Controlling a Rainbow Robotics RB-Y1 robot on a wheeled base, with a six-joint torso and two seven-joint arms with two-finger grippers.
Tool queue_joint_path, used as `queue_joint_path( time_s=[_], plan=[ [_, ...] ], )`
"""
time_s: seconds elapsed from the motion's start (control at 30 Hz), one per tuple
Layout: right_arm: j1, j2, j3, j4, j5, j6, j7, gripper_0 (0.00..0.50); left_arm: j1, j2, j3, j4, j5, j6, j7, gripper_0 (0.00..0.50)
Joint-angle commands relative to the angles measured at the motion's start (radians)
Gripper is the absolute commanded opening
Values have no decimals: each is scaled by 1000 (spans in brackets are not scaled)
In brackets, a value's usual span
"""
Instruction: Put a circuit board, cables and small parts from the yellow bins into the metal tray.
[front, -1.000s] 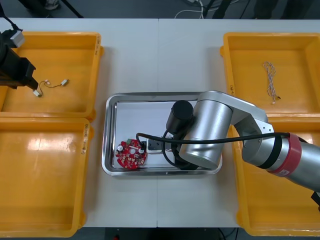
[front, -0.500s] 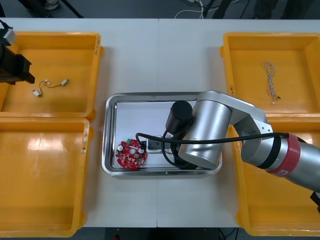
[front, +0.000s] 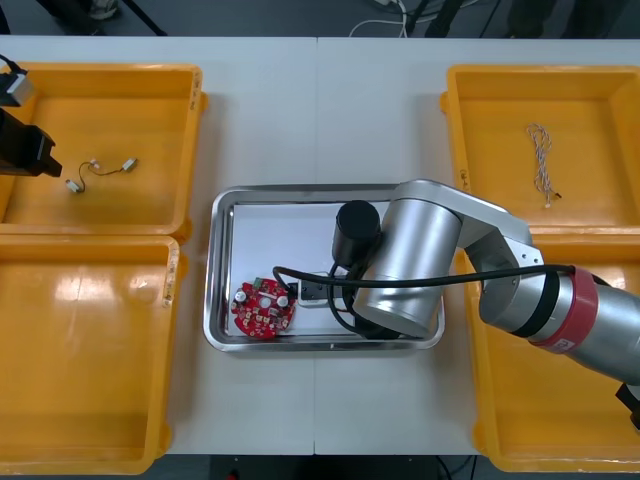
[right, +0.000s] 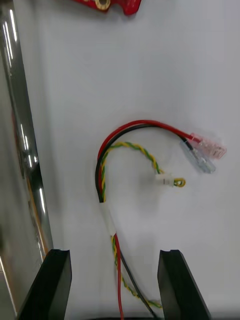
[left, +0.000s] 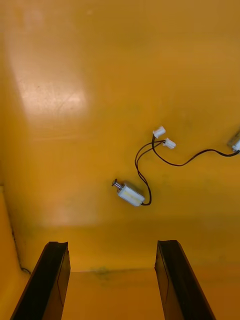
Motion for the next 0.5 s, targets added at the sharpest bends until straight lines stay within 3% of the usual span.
queue_joint_path(
  time_s=[0.03,0.37,0.5],
  plan=[
    [-2,28,-74,-62,-25,71,9,500,-56,36,-48,3,12,-51,0,500],
    [-41,25,-186,-122,-118,261,-3,500,-54,-6,-51,54,14,-106,-8,500],
    [-57,21,-263,-139,-174,268,-11,500,-54,-26,-52,77,8,-132,-13,500]
  ],
)
